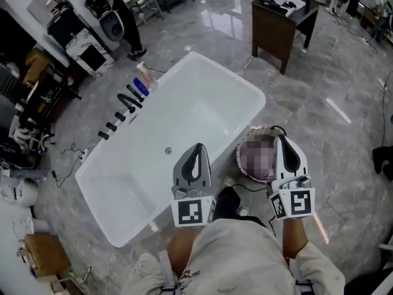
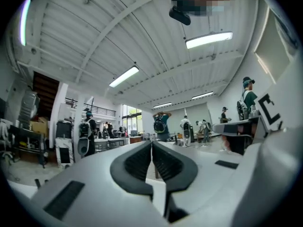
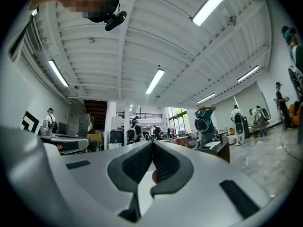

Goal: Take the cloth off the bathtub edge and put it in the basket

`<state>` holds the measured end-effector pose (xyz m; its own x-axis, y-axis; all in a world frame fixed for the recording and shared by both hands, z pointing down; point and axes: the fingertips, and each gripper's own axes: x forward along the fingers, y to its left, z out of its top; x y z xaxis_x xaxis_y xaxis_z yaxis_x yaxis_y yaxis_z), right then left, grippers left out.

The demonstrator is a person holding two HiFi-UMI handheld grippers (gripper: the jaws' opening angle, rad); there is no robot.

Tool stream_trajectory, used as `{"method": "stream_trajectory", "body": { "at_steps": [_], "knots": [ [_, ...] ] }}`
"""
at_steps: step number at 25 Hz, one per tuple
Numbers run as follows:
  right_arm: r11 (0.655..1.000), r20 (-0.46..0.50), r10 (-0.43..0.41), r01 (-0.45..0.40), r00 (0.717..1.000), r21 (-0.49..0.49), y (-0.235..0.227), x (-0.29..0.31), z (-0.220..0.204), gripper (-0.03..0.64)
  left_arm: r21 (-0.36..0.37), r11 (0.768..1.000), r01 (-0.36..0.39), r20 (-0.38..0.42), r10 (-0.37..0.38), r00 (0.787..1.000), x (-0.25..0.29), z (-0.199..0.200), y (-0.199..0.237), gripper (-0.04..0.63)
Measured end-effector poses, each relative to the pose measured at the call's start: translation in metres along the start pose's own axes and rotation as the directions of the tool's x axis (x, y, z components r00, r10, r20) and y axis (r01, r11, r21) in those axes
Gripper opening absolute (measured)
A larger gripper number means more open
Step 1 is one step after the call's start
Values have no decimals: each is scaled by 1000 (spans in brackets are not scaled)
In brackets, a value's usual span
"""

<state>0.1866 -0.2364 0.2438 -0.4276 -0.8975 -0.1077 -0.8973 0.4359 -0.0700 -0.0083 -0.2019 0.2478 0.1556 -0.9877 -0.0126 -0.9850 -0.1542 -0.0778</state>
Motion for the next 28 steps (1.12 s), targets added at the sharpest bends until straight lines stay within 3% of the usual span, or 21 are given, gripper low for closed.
{"method": "stream_trajectory", "body": {
  "at_steps": [5,11,15,18,28],
  "knots": [
    [984,5,172,-172,985,36,56,39,-10,-12,1,977,-215,27,215,976,-42,12,62,9],
    [941,2,333,-332,943,63,114,72,-19,-12,34,916,-401,15,400,916,-86,16,108,9],
    [907,9,413,-412,911,86,154,86,-20,-12,44,863,-503,-7,504,864,-119,11,138,9],
    [883,19,465,-465,885,64,174,96,-18,-12,35,829,-558,-6,559,829,-129,9,155,9],
    [841,28,540,-540,841,7,208,120,-1,-12,40,760,-649,32,648,761,-141,13,186,9]
  ]
}}
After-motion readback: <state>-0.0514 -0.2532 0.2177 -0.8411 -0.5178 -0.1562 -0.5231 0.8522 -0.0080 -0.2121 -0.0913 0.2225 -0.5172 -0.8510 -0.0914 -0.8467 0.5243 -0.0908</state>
